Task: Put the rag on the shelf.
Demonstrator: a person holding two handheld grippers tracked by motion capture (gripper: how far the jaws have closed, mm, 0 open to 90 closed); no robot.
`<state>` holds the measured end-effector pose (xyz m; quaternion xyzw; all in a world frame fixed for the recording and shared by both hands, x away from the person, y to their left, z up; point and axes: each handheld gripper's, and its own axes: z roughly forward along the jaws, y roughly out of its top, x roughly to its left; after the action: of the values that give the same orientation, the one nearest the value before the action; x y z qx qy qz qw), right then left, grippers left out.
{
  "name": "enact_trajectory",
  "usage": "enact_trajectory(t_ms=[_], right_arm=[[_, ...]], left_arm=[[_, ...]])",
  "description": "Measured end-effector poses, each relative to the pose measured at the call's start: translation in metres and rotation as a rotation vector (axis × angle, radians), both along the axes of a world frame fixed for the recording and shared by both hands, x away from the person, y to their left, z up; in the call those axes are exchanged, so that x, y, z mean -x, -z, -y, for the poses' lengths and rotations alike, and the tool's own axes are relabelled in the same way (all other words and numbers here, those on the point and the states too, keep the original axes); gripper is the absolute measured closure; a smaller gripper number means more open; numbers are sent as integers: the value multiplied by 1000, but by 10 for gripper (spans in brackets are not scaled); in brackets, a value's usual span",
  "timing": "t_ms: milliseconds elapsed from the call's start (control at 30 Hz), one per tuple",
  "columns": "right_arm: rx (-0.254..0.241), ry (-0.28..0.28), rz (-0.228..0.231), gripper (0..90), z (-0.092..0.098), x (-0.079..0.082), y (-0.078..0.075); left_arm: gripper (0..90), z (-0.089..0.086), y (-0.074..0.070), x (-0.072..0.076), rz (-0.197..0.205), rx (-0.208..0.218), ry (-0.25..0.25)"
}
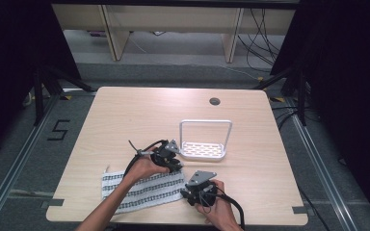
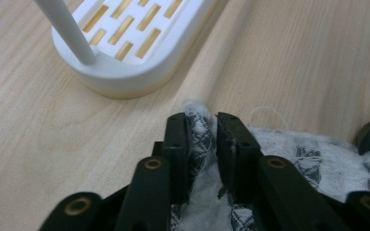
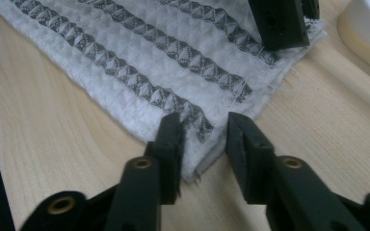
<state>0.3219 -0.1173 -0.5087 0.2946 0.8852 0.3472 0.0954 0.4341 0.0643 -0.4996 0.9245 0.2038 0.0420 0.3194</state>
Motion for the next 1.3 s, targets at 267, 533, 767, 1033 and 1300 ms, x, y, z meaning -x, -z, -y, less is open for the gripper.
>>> enact_trajectory(t_ms=[267,533,767,1033,1300], right_arm=[[-78,-20,-6,871,5,-6,-4],[-121,-9,9,881,9,-5,-17],[-167,-19,74,886,14,-6,-43],[-219,-24,162,889,16,-12,-85],[-271,-24,285,891,28,-19,-147]], left_arm=[[855,-8,-2,0,-6,21,1],[856,-21,-29,10,31,120,-53],[856,-40,-59,16,62,170,-98],[857,-56,-107,28,155,250,-148],[857,-56,-161,48,166,399,-180]])
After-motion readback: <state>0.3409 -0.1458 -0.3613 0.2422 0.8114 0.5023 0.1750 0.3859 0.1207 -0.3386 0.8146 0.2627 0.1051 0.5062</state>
